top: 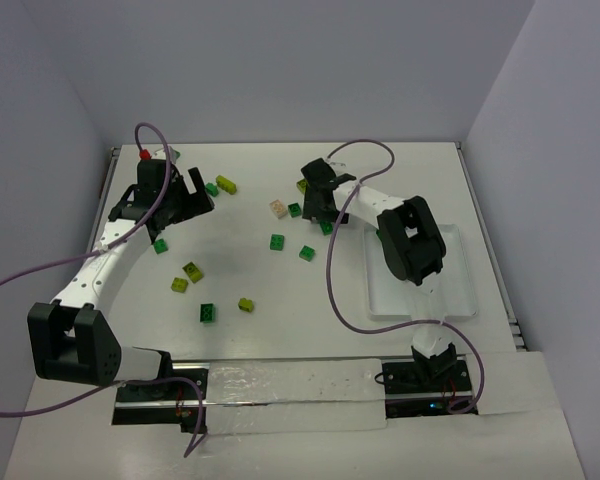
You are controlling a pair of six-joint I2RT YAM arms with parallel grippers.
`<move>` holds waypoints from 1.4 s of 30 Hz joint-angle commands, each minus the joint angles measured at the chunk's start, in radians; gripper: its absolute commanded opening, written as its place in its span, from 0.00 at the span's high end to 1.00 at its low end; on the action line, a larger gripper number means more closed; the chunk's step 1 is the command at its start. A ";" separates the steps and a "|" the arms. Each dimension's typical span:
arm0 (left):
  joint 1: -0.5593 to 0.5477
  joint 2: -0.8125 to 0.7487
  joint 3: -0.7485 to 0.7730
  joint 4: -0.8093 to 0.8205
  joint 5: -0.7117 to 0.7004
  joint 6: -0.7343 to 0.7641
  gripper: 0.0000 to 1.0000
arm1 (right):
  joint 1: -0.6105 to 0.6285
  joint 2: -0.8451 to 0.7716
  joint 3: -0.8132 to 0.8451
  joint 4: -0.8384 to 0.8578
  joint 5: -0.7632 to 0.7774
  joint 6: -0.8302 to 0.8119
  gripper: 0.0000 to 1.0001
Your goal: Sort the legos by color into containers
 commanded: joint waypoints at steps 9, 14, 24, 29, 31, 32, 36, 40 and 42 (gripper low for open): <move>0.001 -0.024 0.028 0.009 0.007 -0.007 0.01 | 0.007 -0.069 -0.106 0.002 0.009 -0.054 0.44; 0.001 -0.023 0.024 0.015 0.017 -0.017 0.01 | 0.008 -0.085 -0.103 0.012 -0.018 -0.067 0.83; -0.001 0.001 0.012 0.046 0.053 -0.045 0.01 | -0.029 -0.464 -0.289 0.150 0.031 -0.110 0.85; -0.003 0.007 0.019 0.048 0.052 -0.047 0.01 | -0.141 -0.660 -0.543 0.180 0.032 -0.126 0.84; -0.005 0.007 0.018 0.051 0.052 -0.047 0.01 | -0.194 -0.743 -0.640 0.197 0.001 -0.114 0.84; -0.006 0.007 0.016 0.057 0.053 -0.049 0.01 | -0.211 -0.762 -0.694 0.214 -0.011 -0.108 0.84; -0.009 0.021 0.014 0.068 0.066 -0.057 0.01 | -0.257 -0.803 -0.779 0.246 -0.021 -0.099 0.81; -0.011 0.027 0.010 0.068 0.074 -0.060 0.01 | -0.259 -0.773 -0.791 0.262 -0.027 -0.094 0.76; -0.013 0.024 0.008 0.068 0.071 -0.060 0.01 | -0.259 -0.754 -0.787 0.268 -0.036 -0.092 0.64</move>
